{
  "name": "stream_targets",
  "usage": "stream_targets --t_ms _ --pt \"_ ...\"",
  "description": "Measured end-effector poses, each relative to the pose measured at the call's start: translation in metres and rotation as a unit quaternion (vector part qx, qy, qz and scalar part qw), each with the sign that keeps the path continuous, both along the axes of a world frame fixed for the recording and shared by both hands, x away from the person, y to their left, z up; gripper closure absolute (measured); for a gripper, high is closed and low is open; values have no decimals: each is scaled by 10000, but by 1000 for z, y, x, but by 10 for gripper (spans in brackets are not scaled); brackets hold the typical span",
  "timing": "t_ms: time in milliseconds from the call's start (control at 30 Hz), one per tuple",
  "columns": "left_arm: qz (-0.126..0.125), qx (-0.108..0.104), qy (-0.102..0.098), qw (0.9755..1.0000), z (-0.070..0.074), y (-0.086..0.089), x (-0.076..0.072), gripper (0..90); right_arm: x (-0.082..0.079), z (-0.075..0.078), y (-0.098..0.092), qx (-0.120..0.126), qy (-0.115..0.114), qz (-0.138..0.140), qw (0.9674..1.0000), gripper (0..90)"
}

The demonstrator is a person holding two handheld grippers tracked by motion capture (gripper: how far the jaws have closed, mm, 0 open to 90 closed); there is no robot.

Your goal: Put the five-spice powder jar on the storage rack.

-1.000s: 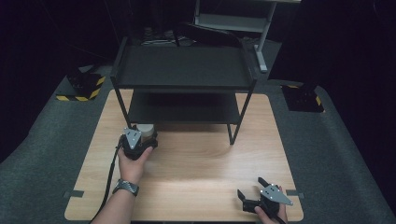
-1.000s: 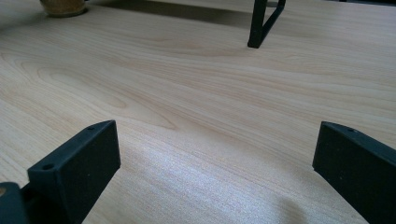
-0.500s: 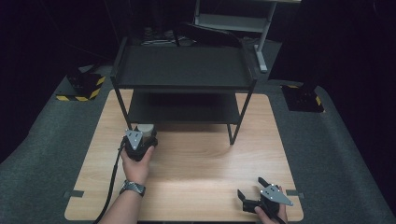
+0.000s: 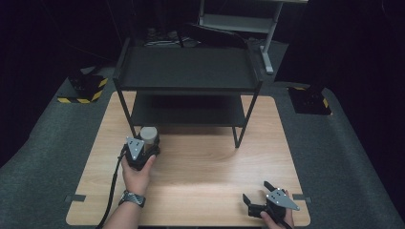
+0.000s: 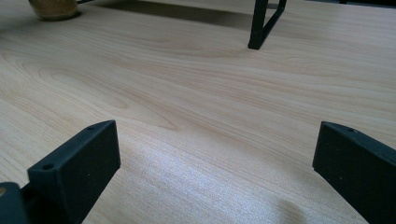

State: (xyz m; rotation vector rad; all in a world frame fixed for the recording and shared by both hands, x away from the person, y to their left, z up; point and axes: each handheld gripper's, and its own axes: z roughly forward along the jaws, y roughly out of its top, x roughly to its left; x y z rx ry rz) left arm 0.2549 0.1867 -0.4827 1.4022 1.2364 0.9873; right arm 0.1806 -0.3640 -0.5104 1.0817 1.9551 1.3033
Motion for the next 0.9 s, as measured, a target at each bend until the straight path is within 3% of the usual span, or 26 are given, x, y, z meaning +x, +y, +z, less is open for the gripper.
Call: stream_targets --t_ms 333,600,900 --pt "-108 25 -139 9998 14 5 -22 337 0 0 0 -11 5 -2 10000 3" --pt "-206 -97 -302 9993 50 7 -34 337 0 0 0 -15 11 -3 10000 2" --pt "-326 -139 -467 9983 95 5 -34 337 0 0 0 -5 14 -2 10000 3"
